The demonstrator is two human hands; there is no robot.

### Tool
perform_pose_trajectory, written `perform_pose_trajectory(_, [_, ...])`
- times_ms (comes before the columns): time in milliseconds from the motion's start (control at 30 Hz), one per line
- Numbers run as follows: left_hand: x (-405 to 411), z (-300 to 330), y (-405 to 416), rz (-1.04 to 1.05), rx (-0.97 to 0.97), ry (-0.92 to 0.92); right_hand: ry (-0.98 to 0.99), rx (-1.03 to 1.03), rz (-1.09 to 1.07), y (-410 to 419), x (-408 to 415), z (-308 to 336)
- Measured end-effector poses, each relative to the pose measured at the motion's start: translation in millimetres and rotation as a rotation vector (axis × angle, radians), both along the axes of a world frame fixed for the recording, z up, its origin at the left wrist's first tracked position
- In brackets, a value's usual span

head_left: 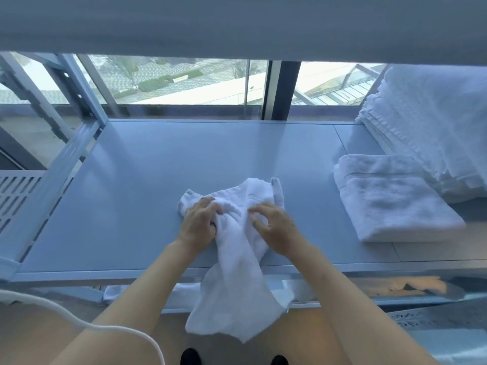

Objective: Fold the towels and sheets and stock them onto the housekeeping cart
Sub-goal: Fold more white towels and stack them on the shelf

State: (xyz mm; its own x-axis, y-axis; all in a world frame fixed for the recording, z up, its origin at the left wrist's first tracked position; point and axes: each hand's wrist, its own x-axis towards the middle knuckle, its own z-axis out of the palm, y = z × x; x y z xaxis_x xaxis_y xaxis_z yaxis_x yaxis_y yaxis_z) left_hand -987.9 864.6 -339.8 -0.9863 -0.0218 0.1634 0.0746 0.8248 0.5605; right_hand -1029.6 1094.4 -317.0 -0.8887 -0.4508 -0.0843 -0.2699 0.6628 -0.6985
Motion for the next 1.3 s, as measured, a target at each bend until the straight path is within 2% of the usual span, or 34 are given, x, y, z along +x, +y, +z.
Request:
perform_pose_trajectory(133, [-1.9,2.1,-16.7,-0.032,0.088,0.008,0.088,0.321,0.001,2.4,-9.8,-39.5])
perform_pose_trajectory(233, [1.0,3.2,-41.8,0.059,0.148,-0.005,0.134,0.316,0.000,10.4,-12.7,-57.8])
perform_pose_trajectory(367, [16.8,3.3,-78.5,0.130,0.161,0.072,0.153,0.328,0.043,40.2,-37.7,-55.9])
perform_pose_trajectory(533, [37.3,4.1,-105.1,0.252,0.047,0.089,0.094,0.406,0.051,60.3,-70.6,-46.3])
perform_pose_trajectory(633, [46.0,4.9,-98.3,0.285,-0.011,0.015,0.069,0.430,0.012,51.3,-77.8,-41.6])
perform_pose_trajectory(767, [47.5,10.0,-45.7,0.273,-0.091,-0.158,0.089,0.548,-0.076,19.5,-73.0,-41.8])
perform_pose_trajectory(900, [41.2,1.6,-2.8,0.309,-0.156,-0.339,0.041,0.594,-0.245,-21.4,-65.6,-34.4])
perform_pose_trajectory(967, [36.9,-5.3,9.9,0.325,-0.171,-0.368,0.018,0.561,-0.320,-41.8,-55.5,-32.9])
perform_pose_trajectory(1100, [29.5,-13.4,13.7,0.334,-0.115,-0.296,0.161,0.373,-0.377,-55.7,-20.8,-49.6])
perform_pose_trajectory(1300, [57.9,-17.5,-35.2,0.249,0.011,-0.028,0.231,0.352,-0.267,-18.9,-9.1,-64.3])
